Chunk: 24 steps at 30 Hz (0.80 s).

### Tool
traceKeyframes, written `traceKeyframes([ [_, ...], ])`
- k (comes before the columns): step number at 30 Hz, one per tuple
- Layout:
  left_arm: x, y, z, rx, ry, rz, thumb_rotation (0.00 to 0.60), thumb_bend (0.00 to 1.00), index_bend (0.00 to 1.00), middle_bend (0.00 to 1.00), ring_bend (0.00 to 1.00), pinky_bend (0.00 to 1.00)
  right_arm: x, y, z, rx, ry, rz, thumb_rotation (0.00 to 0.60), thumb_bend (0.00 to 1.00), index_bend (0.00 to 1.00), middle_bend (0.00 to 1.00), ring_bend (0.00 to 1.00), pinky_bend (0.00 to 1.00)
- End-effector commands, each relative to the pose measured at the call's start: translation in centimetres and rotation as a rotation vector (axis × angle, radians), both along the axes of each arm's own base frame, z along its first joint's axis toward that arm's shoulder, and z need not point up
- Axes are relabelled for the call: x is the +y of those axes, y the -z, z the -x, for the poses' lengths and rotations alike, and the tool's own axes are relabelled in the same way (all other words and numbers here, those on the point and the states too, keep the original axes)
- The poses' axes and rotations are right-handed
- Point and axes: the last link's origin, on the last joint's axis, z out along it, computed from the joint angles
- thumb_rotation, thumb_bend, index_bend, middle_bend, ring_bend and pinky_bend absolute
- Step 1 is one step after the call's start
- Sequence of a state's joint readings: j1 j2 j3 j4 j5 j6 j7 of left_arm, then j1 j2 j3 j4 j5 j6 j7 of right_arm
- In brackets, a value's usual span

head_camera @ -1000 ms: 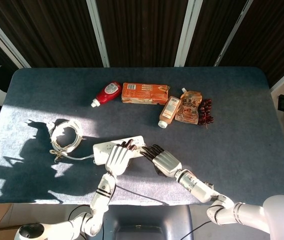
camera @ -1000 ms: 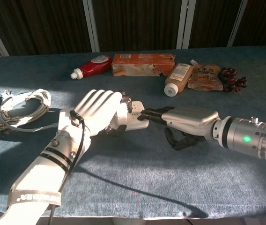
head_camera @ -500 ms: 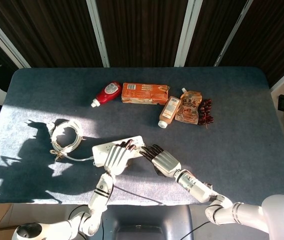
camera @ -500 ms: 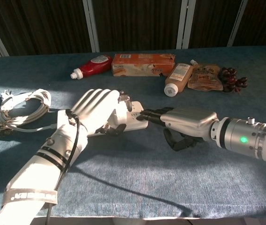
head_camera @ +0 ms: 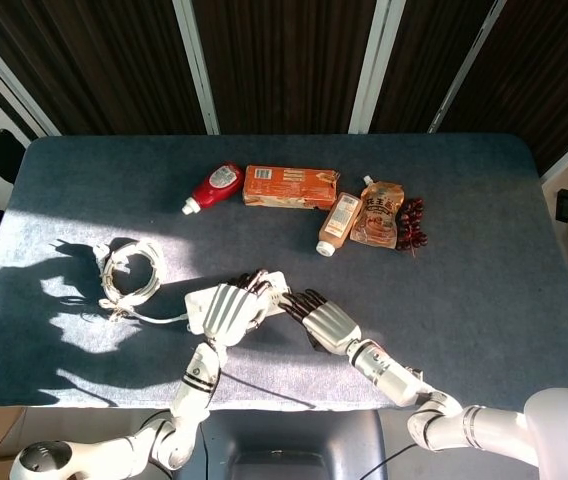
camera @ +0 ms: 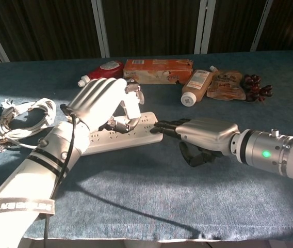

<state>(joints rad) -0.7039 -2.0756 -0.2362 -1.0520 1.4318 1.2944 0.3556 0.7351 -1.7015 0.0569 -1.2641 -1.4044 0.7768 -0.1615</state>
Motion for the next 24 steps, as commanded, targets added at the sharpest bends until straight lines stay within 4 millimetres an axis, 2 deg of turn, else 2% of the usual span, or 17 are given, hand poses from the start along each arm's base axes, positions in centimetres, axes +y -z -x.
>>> traceKeyframes([
  [1,0.3,-3.6,0.6,-0.027,0.020,-0.062,0.600,0.50,0.41,0.47,0.47,0.60,0.0,-1.7,-0.2,-0.054,-0.010,0.044,0.600,1.00,0.00,0.06,0.00,0.00],
  [6,-0.4,-7.9,4.5,-0.054,-0.044,-0.061,0.600,0.49,0.40,0.45,0.45,0.59,0.1,-5.6,-0.6,-0.168,-0.005,0.109,0.600,0.93,0.00,0.05,0.00,0.00],
  [12,-1.9,-10.3,9.2,-0.049,-0.147,-0.010,0.600,0.47,0.36,0.43,0.43,0.56,0.6,-9.8,-0.4,-0.234,-0.015,0.165,0.600,0.85,0.00,0.05,0.00,0.00],
  [17,-3.6,-10.9,13.3,-0.020,-0.233,0.036,0.600,0.47,0.35,0.41,0.42,0.50,1.7,-12.7,0.3,-0.232,-0.032,0.198,0.600,0.80,0.00,0.05,0.00,0.00],
  [21,-3.7,-10.7,16.1,-0.023,-0.313,0.052,0.600,0.47,0.33,0.39,0.39,0.45,2.5,-14.1,0.7,-0.230,-0.040,0.213,0.600,0.79,0.00,0.05,0.00,0.00],
  [23,-3.7,-10.4,17.2,-0.019,-0.345,0.062,0.600,0.46,0.29,0.35,0.36,0.41,2.8,-14.6,0.9,-0.225,-0.040,0.217,0.600,0.79,0.00,0.05,0.00,0.00],
  [24,-3.7,-10.2,17.9,-0.019,-0.369,0.069,0.600,0.46,0.25,0.29,0.32,0.38,3.0,-14.9,1.0,-0.223,-0.041,0.221,0.600,0.79,0.00,0.05,0.00,0.00],
])
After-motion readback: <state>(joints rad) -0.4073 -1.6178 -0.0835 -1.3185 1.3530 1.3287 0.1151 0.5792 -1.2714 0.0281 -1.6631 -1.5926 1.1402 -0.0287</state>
